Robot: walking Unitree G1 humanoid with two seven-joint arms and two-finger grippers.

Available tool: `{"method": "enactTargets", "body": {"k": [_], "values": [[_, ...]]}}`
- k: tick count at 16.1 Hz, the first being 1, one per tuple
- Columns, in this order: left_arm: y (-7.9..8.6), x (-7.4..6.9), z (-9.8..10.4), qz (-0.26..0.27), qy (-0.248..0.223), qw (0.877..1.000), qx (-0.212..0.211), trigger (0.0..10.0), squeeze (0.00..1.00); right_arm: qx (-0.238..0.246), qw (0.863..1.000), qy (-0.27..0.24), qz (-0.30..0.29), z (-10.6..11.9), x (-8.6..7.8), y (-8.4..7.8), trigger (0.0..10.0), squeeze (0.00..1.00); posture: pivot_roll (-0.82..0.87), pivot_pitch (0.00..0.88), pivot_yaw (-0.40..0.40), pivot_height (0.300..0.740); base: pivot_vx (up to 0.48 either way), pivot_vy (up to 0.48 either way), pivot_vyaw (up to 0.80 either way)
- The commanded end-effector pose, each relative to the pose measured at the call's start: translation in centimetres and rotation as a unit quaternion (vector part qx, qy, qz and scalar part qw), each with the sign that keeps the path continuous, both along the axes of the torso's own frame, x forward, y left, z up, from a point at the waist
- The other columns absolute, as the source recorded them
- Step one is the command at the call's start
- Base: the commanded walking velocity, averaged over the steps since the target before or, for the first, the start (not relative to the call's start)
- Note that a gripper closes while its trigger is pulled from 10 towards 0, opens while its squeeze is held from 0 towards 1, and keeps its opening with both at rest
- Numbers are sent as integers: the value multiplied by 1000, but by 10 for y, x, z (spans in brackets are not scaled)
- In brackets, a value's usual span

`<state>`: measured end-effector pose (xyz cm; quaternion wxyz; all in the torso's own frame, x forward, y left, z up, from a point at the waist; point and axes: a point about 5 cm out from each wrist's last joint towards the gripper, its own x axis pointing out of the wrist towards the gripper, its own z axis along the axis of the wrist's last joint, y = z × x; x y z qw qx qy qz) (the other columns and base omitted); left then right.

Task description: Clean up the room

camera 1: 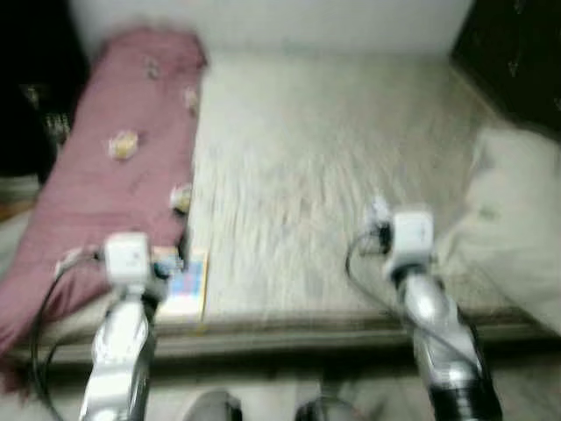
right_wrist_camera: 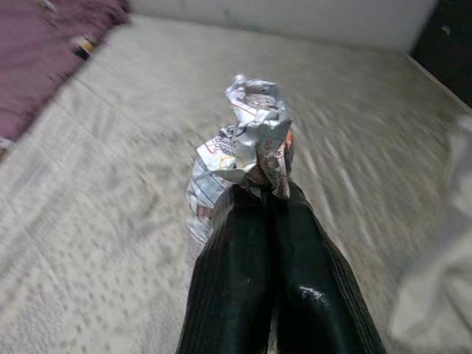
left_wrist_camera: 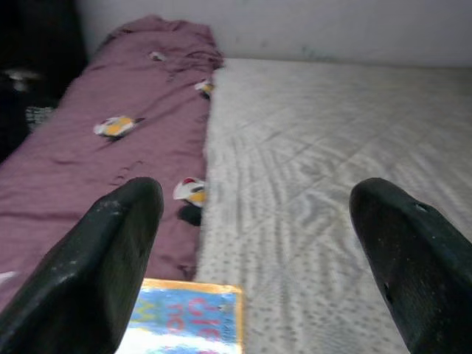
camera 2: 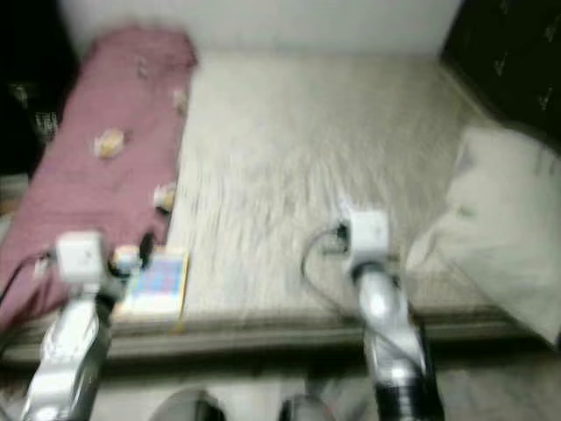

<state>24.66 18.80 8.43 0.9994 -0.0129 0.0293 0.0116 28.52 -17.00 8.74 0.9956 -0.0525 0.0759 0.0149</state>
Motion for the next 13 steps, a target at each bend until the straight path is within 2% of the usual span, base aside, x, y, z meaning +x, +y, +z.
{"method": "enactTargets", "body": {"k": [1,7,13], "values": [[7,-1,2,5,-1,1000,8,10000,0,0,1000,-14,2,7,3,2,10000,0,30,79,-31,740,0,480,0],[6,-3,1,5,0,1000,11,10000,0,-12,1000,-15,14,7,4,4,10000,0,34,74,-36,740,0,480,0],[9,2,10,12,-16,1000,17,10000,0,-15,999,-21,26,11,9,9,10000,0,42,89,-51,740,0,479,800]]}}
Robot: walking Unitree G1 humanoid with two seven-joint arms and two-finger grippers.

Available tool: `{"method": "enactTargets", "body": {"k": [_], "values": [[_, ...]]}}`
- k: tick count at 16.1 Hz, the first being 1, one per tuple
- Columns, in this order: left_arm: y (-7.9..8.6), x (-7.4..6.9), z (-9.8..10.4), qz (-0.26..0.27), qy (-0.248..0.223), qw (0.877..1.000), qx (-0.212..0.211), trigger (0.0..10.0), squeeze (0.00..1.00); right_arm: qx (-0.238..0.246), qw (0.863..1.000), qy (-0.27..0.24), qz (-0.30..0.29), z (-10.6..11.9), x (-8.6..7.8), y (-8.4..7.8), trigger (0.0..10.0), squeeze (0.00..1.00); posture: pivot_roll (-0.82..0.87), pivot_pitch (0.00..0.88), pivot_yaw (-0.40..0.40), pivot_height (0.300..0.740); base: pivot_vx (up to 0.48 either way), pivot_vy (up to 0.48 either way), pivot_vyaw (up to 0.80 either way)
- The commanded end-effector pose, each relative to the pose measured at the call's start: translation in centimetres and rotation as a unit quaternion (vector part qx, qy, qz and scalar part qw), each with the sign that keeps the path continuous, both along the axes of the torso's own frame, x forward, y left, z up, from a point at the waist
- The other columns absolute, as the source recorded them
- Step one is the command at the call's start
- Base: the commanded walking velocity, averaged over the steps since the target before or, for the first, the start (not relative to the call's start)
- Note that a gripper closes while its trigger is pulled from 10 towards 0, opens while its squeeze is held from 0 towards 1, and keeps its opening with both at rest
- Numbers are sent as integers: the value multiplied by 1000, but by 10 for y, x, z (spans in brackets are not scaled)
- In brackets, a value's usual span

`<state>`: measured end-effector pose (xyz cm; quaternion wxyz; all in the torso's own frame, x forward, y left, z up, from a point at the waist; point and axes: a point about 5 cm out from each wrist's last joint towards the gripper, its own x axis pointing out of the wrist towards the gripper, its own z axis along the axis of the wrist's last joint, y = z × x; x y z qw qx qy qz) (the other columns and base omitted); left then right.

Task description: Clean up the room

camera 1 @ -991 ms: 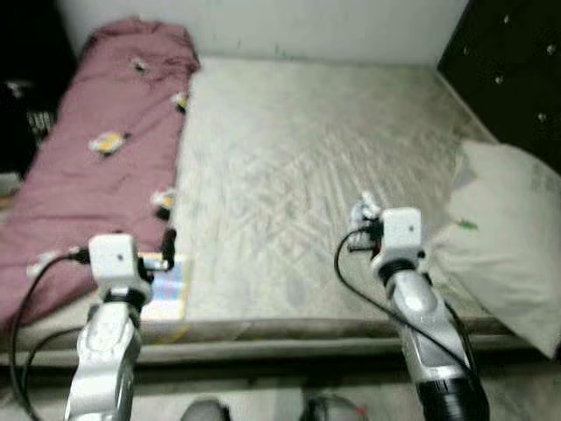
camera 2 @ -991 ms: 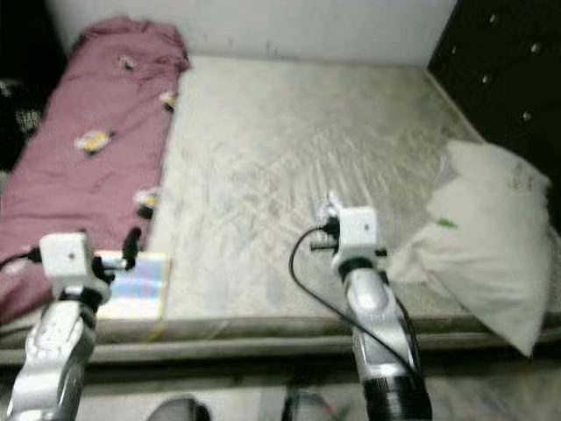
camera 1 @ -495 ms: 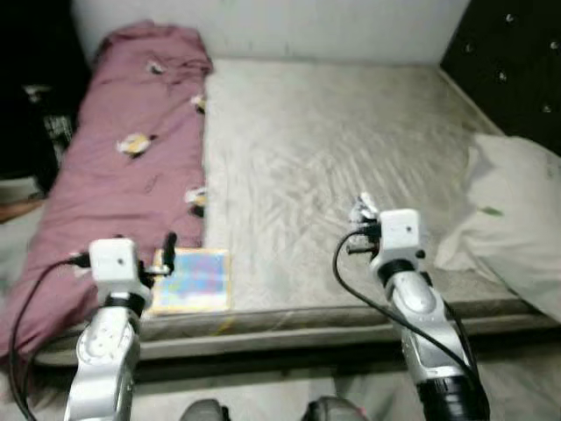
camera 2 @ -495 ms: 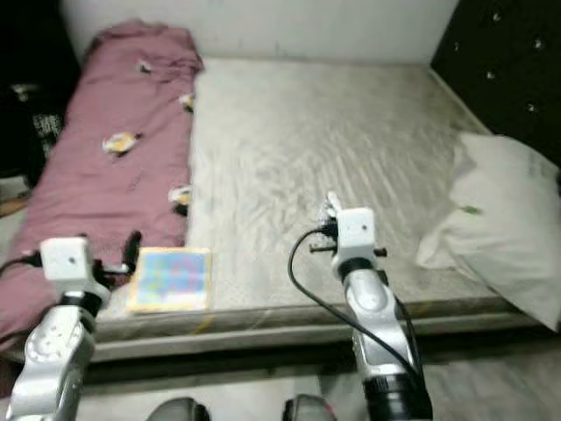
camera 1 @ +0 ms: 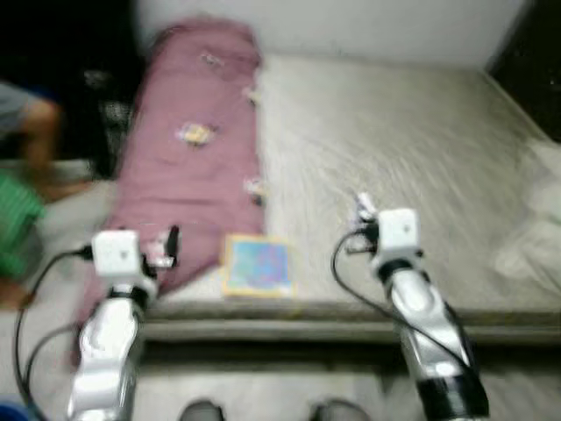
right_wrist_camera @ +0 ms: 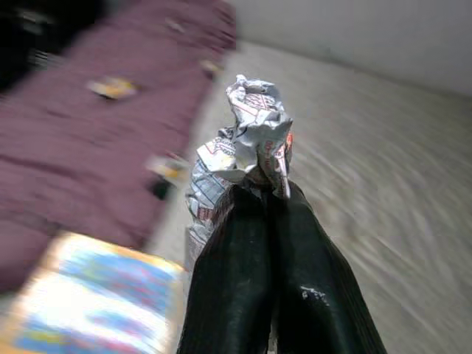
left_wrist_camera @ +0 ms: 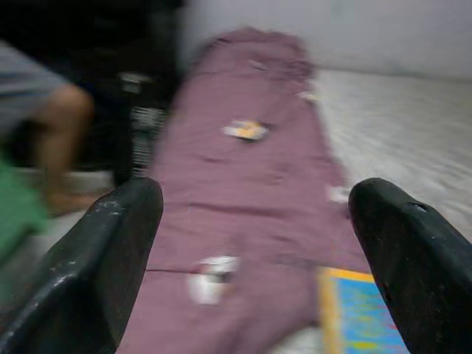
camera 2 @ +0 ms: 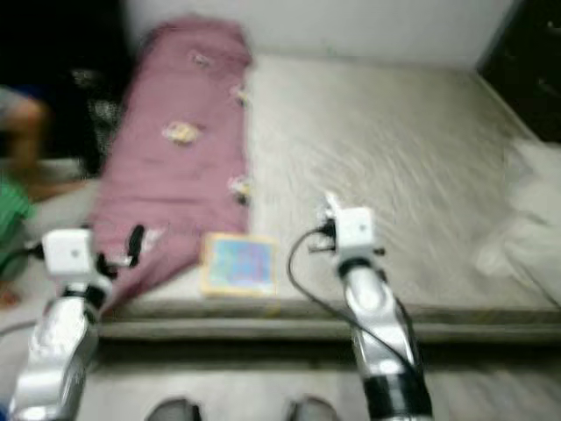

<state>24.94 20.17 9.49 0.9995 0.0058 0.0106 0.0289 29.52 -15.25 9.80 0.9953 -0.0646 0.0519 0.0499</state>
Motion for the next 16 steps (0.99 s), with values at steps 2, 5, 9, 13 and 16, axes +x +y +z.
{"method": "enactTargets", "body": {"k": [2,5,9,13,16], "values": [[-4,-3,-1,1,1,1000,-4,10000,0,-7,1000,1,-6,1,-2,-8,10000,0,38,95,-57,740,0,476,800],[-8,-8,-5,-1,7,1000,-6,10000,0,-12,1000,2,0,0,-3,-7,10000,0,34,102,-59,740,0,474,800],[-5,-5,-2,4,-1,1000,0,10000,0,-10,1000,1,-1,1,-1,-5,10000,0,28,115,-49,740,0,83,800],[-6,-5,-2,3,1,1000,6,10000,0,-8,1000,2,-1,1,-1,-4,10000,0,29,112,-47,740,0,0,800],[-6,-5,-2,2,0,1000,8,10000,0,-8,1000,2,-1,0,-1,-4,10000,0,29,108,-45,740,0,0,800]]}}
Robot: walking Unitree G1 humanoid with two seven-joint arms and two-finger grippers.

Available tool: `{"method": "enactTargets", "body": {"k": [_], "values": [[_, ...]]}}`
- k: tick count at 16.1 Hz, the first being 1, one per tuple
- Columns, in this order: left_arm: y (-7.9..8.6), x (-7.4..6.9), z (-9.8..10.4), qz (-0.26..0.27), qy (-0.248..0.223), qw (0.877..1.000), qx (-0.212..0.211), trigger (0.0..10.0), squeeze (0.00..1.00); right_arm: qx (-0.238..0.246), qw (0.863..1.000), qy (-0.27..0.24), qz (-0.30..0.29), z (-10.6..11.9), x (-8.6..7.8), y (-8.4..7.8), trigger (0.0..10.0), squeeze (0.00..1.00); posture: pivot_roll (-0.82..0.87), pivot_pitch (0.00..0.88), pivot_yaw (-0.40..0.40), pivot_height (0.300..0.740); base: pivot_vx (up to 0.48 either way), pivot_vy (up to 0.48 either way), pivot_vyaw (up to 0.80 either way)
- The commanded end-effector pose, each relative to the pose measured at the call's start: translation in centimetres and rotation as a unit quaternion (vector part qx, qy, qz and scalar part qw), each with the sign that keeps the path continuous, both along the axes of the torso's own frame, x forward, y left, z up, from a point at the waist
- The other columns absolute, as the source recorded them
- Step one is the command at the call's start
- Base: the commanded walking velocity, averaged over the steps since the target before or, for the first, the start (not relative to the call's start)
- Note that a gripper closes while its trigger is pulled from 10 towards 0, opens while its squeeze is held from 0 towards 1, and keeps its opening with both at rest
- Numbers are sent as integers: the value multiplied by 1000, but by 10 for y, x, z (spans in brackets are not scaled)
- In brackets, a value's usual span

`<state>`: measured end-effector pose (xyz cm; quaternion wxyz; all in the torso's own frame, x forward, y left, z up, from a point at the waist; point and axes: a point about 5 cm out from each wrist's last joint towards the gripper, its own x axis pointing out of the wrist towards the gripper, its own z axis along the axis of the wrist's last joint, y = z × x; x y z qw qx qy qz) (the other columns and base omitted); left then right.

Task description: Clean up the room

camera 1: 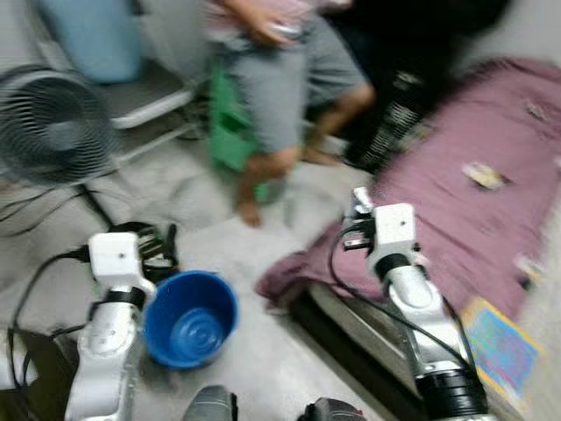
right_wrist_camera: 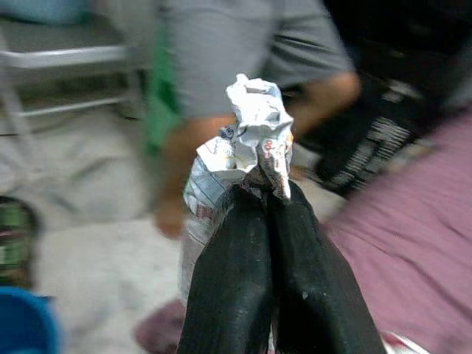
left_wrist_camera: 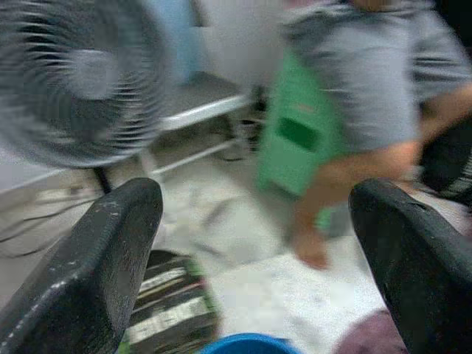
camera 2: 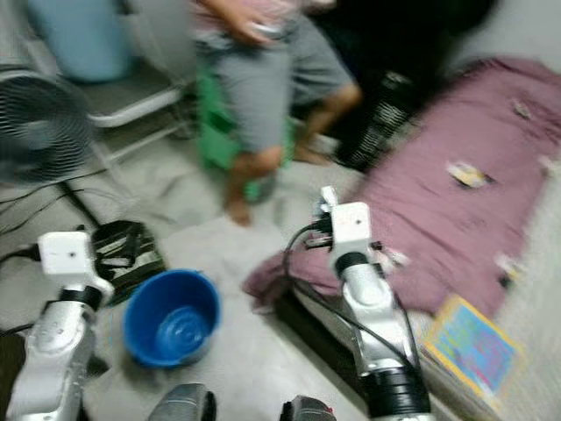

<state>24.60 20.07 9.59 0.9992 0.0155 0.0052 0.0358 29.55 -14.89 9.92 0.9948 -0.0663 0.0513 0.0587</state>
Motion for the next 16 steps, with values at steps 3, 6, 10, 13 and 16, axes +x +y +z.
{"method": "enactTargets", "body": {"k": [3,6,10,13,16], "values": [[-5,-1,-4,-7,6,1000,-4,10000,0,-5,1000,3,-11,-2,-1,-8,10000,0,28,106,-43,740,0,0,742],[-8,-1,-3,-24,1,1000,-9,10000,0,-4,1000,4,-11,-3,-1,-8,10000,0,29,97,-43,740,0,0,144],[-11,-2,-2,-37,-4,999,-14,10000,0,-3,1000,6,-11,-3,-2,-8,10000,0,30,93,-42,740,227,0,0],[-11,-2,-1,-41,-5,999,-15,10000,0,-2,1000,7,-11,-4,-3,-8,10000,0,33,91,-41,740,373,0,0],[-12,-2,-1,-44,-6,999,-15,10000,0,-2,1000,7,-9,-4,-3,-7,10000,0,33,90,-42,740,401,0,0]]}}
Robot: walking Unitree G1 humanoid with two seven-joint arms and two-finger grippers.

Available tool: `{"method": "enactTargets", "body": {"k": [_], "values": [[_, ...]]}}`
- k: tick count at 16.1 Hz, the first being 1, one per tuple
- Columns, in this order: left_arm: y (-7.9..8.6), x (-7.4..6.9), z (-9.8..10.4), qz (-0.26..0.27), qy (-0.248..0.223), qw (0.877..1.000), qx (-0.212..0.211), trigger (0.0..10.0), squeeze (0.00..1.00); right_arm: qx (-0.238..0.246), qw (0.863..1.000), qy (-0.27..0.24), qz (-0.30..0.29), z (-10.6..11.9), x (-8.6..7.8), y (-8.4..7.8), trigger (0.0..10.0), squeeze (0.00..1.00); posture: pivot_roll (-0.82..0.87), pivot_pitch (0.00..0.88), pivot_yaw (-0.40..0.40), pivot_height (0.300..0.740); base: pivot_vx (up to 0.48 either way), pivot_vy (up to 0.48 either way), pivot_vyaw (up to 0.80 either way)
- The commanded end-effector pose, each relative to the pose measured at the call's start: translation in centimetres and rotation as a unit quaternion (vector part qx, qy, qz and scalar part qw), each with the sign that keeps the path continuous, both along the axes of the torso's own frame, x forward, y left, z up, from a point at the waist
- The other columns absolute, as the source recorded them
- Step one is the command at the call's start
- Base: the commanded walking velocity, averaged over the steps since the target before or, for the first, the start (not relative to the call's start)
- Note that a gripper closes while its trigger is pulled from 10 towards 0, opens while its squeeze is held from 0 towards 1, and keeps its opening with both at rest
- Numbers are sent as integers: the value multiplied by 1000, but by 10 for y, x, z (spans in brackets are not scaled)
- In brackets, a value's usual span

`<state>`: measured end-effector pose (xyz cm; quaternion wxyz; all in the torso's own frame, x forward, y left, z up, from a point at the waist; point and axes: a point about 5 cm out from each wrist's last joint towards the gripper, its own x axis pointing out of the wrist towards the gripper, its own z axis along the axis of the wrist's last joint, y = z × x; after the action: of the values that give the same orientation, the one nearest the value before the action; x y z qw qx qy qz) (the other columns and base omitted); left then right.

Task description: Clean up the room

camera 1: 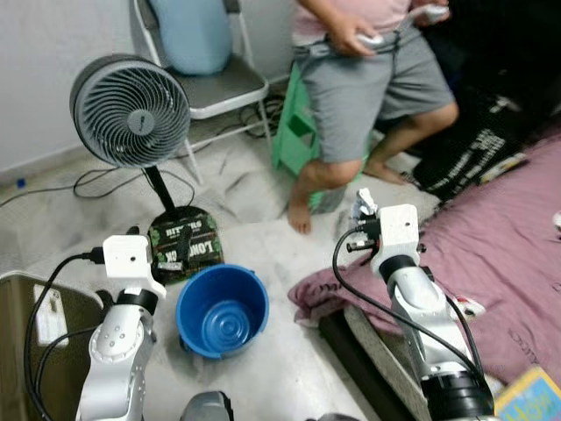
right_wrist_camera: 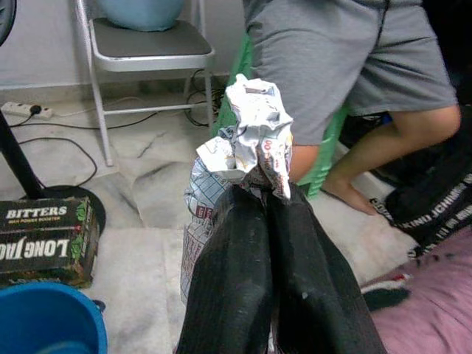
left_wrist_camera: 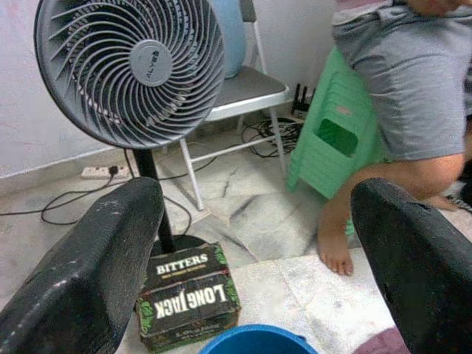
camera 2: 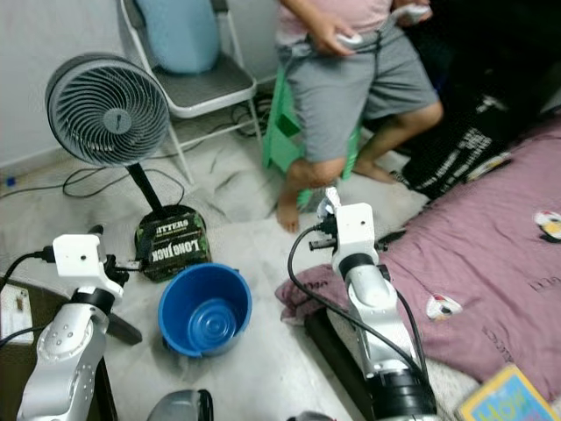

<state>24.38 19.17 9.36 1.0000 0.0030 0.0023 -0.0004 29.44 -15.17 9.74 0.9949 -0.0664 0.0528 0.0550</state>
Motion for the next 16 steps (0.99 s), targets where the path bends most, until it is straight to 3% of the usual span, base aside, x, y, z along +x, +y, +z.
{"method": "enactTargets", "body": {"k": [1,3,10,16], "values": [[-3,1,1,-8,-4,1000,-2,10000,0,-1,1000,6,-5,-3,-1,-4,10000,0,33,89,-41,740,405,0,0],[-3,1,1,-8,-1,1000,0,10000,0,0,1000,5,-6,-2,-2,-4,10000,0,33,89,-41,740,384,0,0],[-1,3,0,10,3,1000,11,10000,0,5,1000,-9,-2,1,-2,-4,10000,0,30,94,-38,740,0,0,0],[0,4,0,15,3,1000,15,10000,0,3,1000,-11,6,1,-1,-2,10000,0,32,96,-35,740,0,0,800]]}}
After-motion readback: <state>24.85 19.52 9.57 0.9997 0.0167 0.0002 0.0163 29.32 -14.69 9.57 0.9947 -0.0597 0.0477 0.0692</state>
